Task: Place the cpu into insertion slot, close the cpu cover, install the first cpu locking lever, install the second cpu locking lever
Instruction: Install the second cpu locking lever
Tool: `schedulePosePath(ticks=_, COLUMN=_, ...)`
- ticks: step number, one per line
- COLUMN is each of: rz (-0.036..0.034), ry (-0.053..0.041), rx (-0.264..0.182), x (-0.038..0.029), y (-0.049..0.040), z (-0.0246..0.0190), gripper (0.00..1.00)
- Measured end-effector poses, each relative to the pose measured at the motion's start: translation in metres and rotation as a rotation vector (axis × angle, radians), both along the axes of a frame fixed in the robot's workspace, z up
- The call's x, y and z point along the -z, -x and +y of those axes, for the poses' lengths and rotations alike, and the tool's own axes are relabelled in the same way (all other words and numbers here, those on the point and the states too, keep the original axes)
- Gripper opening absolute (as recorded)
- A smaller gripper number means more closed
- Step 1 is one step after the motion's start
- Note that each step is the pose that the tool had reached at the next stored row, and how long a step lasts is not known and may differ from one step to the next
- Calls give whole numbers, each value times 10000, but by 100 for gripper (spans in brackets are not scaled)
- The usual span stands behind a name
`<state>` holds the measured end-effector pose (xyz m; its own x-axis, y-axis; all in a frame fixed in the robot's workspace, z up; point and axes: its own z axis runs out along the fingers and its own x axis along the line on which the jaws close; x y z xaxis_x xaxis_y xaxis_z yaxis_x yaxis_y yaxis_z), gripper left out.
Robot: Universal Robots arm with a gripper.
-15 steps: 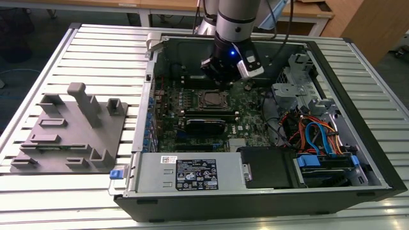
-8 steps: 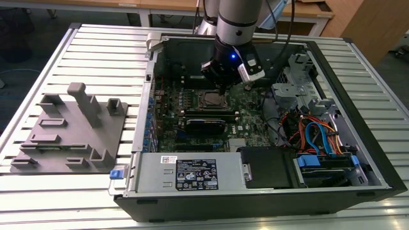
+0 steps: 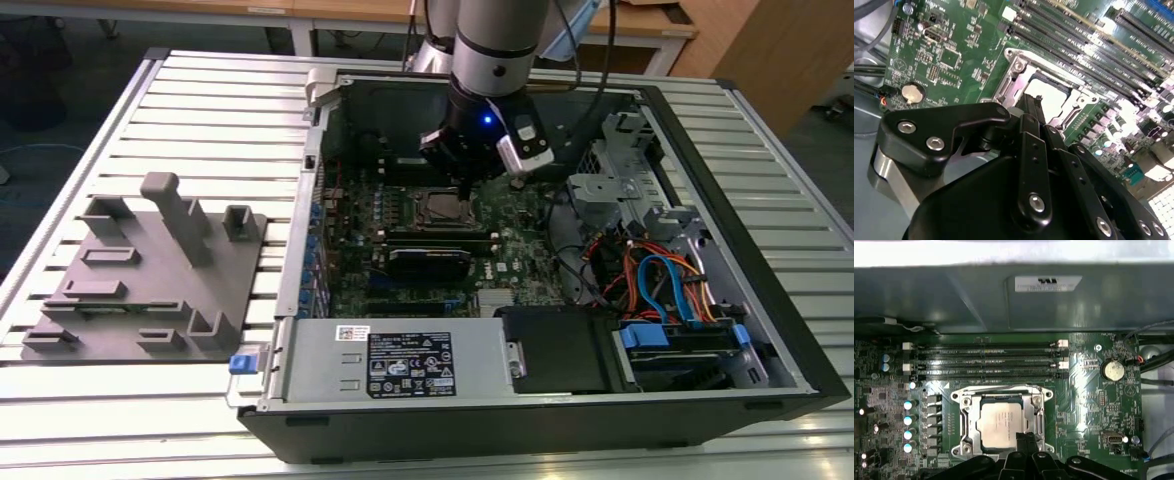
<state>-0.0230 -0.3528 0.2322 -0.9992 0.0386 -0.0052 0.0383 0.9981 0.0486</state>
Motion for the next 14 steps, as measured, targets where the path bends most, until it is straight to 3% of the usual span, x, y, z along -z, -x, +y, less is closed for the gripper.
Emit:
schedulePosePath(ticks=6, rz=0, ry=137, rx=1, x=2, y=0, z=-54, gripper=11)
schedulePosePath(ticks=9, rz=1, ry=154, rx=1, x=2, y=0, z=-102, gripper=11)
schedulePosePath(ticks=14, rz=29, ry=6, rx=19, x=3, y=0, z=-175, gripper=11)
